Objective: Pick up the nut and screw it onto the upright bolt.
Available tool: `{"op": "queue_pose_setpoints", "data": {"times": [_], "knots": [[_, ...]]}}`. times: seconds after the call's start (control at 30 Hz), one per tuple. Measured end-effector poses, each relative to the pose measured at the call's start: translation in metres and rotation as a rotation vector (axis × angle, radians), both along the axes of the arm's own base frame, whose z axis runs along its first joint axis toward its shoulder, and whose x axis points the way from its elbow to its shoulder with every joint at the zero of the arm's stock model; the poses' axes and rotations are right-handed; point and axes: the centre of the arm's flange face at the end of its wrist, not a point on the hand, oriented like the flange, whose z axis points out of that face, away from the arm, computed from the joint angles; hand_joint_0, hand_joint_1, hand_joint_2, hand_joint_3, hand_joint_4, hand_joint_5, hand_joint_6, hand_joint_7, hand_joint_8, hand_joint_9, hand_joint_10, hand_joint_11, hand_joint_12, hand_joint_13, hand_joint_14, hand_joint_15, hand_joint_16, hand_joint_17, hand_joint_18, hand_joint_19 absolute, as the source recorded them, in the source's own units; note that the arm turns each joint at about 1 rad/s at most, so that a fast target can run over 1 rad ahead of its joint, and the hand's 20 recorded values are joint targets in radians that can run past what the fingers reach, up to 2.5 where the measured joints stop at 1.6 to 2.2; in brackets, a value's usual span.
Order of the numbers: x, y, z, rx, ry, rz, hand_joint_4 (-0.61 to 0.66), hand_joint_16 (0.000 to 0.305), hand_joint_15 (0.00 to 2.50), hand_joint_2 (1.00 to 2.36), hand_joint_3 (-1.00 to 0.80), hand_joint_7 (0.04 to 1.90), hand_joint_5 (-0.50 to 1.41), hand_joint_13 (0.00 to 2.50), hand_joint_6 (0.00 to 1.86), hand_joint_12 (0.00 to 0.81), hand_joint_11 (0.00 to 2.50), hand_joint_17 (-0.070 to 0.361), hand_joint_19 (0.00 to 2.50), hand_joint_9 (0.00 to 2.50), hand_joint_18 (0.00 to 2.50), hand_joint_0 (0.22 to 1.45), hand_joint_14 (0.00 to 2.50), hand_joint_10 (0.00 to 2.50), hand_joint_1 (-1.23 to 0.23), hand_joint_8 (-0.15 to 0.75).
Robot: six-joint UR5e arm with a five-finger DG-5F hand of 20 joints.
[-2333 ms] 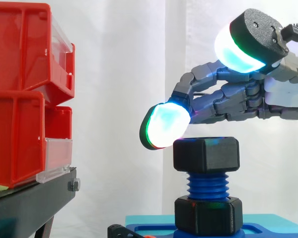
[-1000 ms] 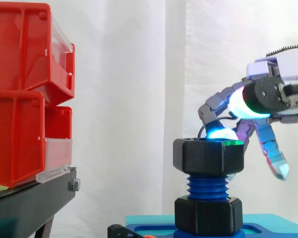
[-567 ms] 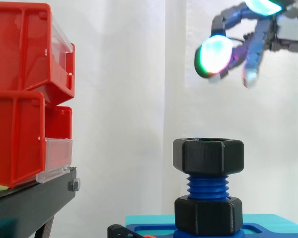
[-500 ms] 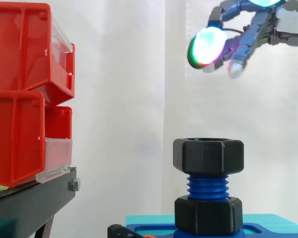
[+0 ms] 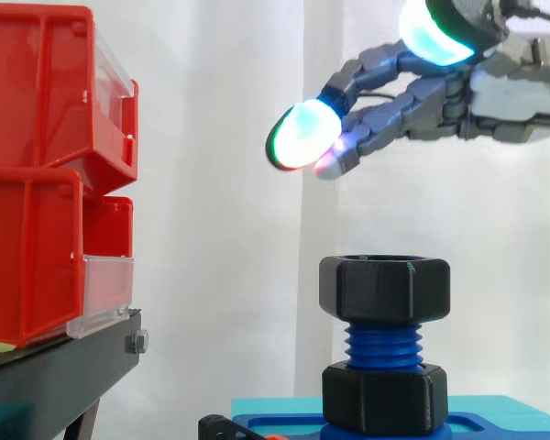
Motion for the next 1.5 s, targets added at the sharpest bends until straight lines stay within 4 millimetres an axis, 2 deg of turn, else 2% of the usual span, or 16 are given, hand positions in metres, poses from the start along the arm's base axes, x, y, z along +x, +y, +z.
{"op": "queue_pose_setpoints", "data": {"times": [0.27, 0.63, 0.8, 1.1, 1.5], "knots": [[0.016, 0.026, -0.037, 0.011, 0.016, 0.032, 0.13, 0.043, 0.0, 1.0, -0.5, 0.62, -0.13, 0.09, 0.5, 0.346, 0.0, 0.097, 0.0, 0.4, 0.0, 0.45, 0.0, 0.0, -0.15, 0.207], [0.019, 0.058, -0.049, 0.026, 0.046, 0.077, 0.14, 0.043, 0.0, 1.0, -0.5, 0.66, -0.12, 0.11, 0.5, 0.343, 0.0, 0.096, 0.0, 0.44, 0.0, 0.46, 0.0, 0.0, -0.17, 0.219], [0.02, 0.065, -0.053, 0.034, 0.049, 0.088, 0.14, 0.042, 0.0, 1.0, -0.5, 0.69, -0.12, 0.12, 0.5, 0.34, 0.0, 0.094, 0.0, 0.46, 0.0, 0.46, 0.0, 0.0, -0.17, 0.22], [0.026, 0.073, -0.073, 0.067, 0.064, 0.104, 0.15, 0.041, 0.0, 1.0, -0.5, 0.73, -0.11, 0.15, 0.5, 0.336, 0.0, 0.093, 0.0, 0.49, 0.0, 0.47, 0.0, 0.0, -0.21, 0.227], [0.029, 0.075, -0.074, 0.089, 0.046, 0.113, 0.16, 0.04, 0.0, 1.0, -0.5, 0.79, -0.1, 0.19, 0.5, 0.338, 0.0, 0.09, 0.0, 0.55, 0.0, 0.47, 0.0, 0.0, -0.23, 0.238]]}}
